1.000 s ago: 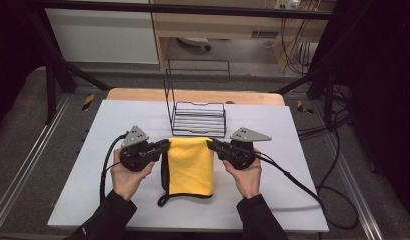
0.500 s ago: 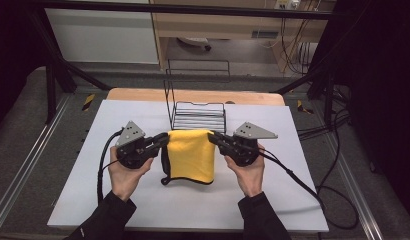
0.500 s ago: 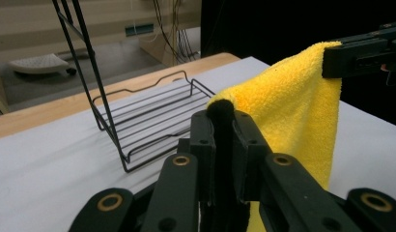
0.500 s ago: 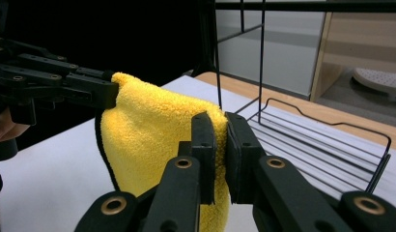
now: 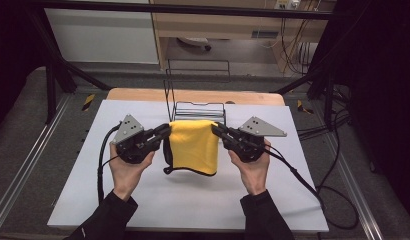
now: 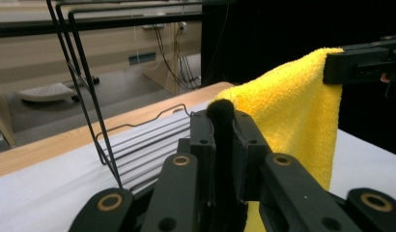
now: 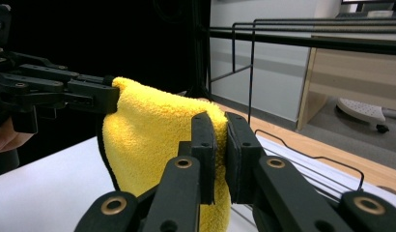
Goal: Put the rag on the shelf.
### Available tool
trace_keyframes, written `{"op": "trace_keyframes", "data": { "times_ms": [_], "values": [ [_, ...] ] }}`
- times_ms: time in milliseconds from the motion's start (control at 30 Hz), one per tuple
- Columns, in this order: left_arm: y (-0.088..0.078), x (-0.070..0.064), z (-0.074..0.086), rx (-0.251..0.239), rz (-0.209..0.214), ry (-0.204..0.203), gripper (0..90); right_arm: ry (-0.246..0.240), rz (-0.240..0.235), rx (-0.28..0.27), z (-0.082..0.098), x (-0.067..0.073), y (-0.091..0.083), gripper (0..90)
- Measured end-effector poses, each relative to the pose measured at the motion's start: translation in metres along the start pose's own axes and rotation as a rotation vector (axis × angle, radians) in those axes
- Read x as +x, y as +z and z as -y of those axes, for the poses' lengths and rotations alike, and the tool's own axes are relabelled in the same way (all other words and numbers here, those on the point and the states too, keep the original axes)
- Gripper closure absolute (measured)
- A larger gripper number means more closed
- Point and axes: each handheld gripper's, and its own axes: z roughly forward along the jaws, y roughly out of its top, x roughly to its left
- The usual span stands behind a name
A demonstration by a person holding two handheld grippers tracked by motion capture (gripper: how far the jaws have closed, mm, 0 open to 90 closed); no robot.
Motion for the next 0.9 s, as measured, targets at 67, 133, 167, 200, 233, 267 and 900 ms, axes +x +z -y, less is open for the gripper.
{"op": "trace_keyframes", "data": {
  "times_ms": [67,133,167,200,233,267,900],
  "values": [
    [0.0,0.0,-0.003,-0.012,-0.001,0.0,80.7,-0.005,0.002,-0.01,-0.003,0.0,-0.001,84.1],
    [0.0,0.0,-0.005,-0.027,-0.003,0.0,80.7,-0.008,0.004,-0.022,-0.005,0.0,-0.002,84.1],
    [0.0,0.0,-0.006,-0.034,-0.001,-0.001,80.7,-0.007,0.006,-0.027,-0.007,0.0,-0.002,84.1],
    [0.001,0.001,-0.008,-0.041,-0.002,-0.004,80.7,-0.009,0.007,-0.032,-0.008,0.0,-0.002,84.1],
    [0.001,0.001,-0.009,-0.049,-0.001,-0.007,80.7,-0.011,0.008,-0.036,-0.01,0.0,-0.003,84.1],
    [0.001,0.001,-0.011,-0.054,0.0,-0.01,80.7,-0.016,0.01,-0.044,-0.012,0.0,-0.003,84.1],
    [0.009,0.001,-0.053,-0.174,-0.01,0.005,80.7,-0.058,0.068,-0.15,-0.053,-0.003,-0.012,84.1]
  ]
}}
